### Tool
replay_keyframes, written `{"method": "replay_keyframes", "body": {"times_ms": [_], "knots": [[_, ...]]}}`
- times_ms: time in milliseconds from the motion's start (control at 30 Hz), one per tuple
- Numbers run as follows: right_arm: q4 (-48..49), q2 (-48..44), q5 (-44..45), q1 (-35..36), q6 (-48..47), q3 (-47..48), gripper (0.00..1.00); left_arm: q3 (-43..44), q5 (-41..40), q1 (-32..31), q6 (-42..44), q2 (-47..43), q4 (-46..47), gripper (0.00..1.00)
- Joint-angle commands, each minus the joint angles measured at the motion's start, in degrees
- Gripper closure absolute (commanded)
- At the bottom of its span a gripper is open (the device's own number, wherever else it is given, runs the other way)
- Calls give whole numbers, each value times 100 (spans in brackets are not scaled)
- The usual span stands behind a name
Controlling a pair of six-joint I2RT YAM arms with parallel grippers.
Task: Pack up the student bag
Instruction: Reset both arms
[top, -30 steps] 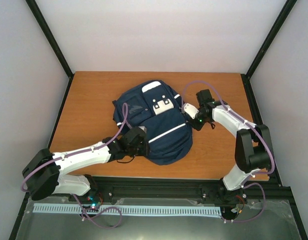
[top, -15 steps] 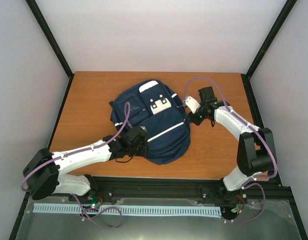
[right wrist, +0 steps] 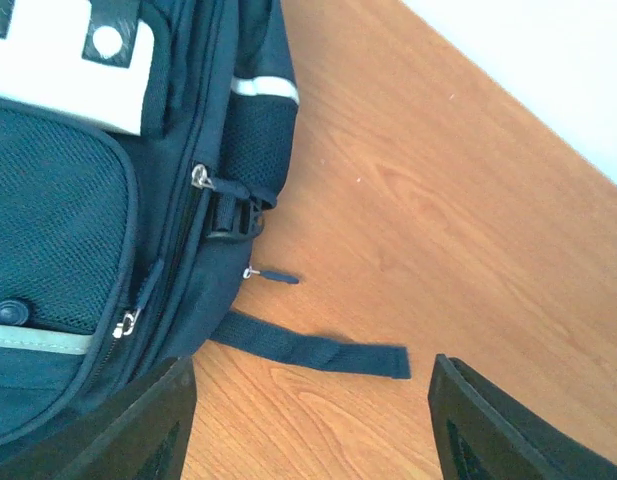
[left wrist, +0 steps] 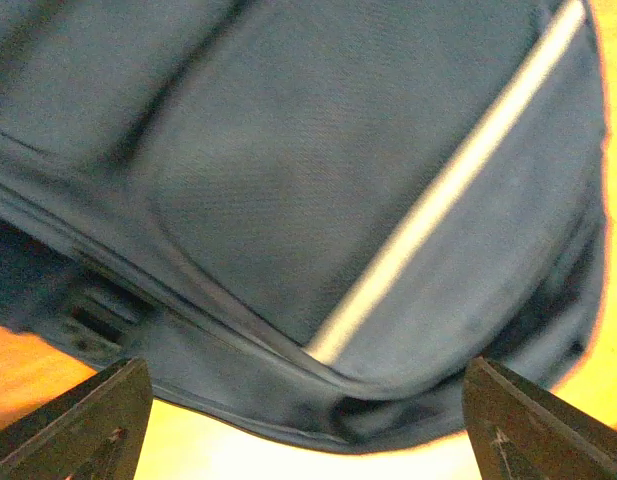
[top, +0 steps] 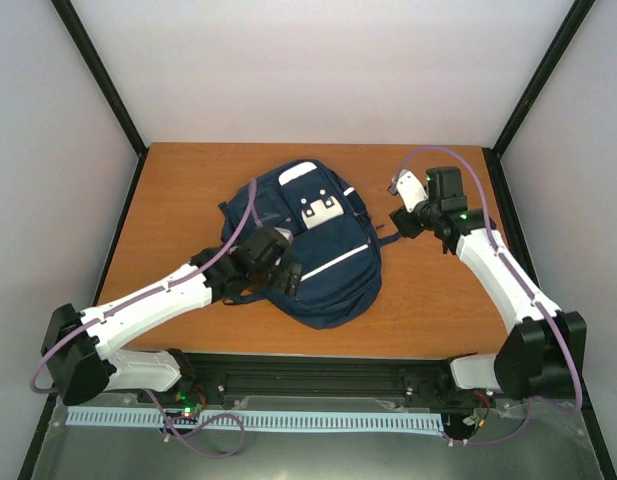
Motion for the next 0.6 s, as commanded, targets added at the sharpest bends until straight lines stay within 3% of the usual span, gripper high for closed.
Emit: {"method": "replay_keyframes", "body": {"times_ms": [0,133,300,400,567], "knots": [[-207,-560,-166,-88,299,-32,32,390,-613,682,859,-103,-427,12],[-311,-999,-587,-169,259,10,20,809,-555,1094,1369,-161,-399,14],[-206,-1137,-607,-357,697,358,1,1401,-1373,1272,1415,-8,-575,10],[35,-1219,-487,-522,1425,411,0,1437,-1763,1486,1223,-24,-495,0],[635,-1722,-569,-786,2083,-86,0,953,-2226,2172,482,-509,-144,0]]}}
